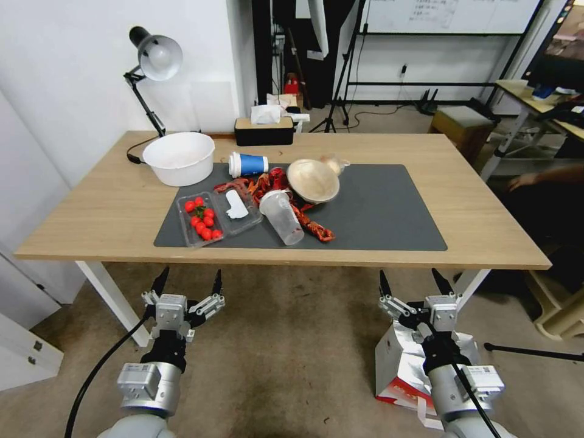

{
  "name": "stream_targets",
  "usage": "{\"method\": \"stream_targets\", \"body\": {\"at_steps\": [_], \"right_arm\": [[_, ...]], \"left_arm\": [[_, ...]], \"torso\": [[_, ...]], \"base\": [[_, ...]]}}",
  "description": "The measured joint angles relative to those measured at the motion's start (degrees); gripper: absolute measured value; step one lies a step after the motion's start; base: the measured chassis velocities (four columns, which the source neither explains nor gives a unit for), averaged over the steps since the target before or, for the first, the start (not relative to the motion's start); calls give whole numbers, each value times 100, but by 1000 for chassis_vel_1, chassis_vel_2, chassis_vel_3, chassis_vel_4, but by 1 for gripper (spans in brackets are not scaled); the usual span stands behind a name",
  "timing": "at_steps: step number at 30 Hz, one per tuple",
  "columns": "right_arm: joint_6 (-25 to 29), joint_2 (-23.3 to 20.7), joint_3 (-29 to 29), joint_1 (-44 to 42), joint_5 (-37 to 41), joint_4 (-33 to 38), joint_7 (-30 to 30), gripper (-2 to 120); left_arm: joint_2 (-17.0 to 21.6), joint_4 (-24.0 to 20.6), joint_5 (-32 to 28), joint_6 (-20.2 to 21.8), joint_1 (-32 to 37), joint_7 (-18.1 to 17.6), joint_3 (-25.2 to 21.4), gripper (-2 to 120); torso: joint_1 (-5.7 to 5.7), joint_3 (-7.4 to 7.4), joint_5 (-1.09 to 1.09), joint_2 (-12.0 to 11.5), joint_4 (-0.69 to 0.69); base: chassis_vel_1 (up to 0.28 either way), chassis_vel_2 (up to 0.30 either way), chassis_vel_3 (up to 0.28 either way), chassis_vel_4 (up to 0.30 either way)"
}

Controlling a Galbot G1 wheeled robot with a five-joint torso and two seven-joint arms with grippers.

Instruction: Pick up the food delivery bag from the floor and place it on the table.

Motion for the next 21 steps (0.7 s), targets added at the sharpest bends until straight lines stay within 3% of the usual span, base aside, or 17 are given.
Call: {"method": "stream_targets", "body": {"at_steps": [21], "right_arm": [[0,0,0,0,0,0,0,100]], "left_arm": [[0,0,0,0,0,0,0,100]], "torso": [[0,0,0,0,0]], "base": [[0,0,0,0]]}}
